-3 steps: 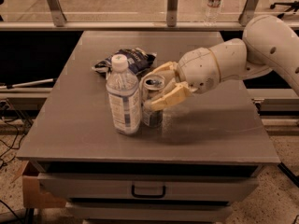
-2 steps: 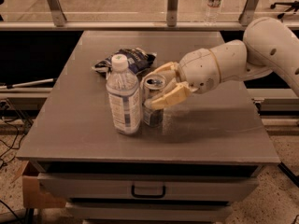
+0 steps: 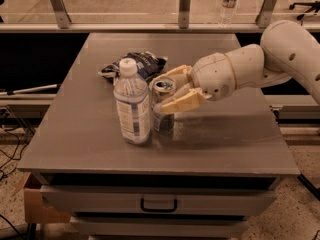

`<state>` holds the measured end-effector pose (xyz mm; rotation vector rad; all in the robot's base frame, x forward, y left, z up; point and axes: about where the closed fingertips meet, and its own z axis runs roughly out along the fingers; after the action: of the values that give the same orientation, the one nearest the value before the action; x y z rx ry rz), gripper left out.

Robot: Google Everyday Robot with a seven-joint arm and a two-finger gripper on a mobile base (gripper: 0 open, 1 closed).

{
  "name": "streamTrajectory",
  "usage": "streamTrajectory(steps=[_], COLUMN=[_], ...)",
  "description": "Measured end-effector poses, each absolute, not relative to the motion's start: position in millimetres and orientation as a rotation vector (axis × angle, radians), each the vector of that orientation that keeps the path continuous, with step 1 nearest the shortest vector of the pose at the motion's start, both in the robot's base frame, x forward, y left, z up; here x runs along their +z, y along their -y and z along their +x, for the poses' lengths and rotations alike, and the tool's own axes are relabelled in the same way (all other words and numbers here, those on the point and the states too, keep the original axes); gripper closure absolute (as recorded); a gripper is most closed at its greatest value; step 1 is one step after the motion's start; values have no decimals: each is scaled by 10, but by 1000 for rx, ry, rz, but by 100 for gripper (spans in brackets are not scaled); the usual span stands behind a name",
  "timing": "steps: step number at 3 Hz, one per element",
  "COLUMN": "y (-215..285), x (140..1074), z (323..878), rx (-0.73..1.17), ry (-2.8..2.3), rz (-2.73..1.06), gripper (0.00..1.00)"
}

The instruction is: Move redbull can near blue plastic bottle

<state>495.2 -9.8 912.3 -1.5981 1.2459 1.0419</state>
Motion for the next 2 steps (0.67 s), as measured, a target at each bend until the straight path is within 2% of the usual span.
streamTrajectory(steps=[1,2], y=[106,115], x=[9121,9123], z=[4957,4959], rx=[1044,1042], ry=[-1247,-1248], rz=[-1596,-1597], gripper=[1,0])
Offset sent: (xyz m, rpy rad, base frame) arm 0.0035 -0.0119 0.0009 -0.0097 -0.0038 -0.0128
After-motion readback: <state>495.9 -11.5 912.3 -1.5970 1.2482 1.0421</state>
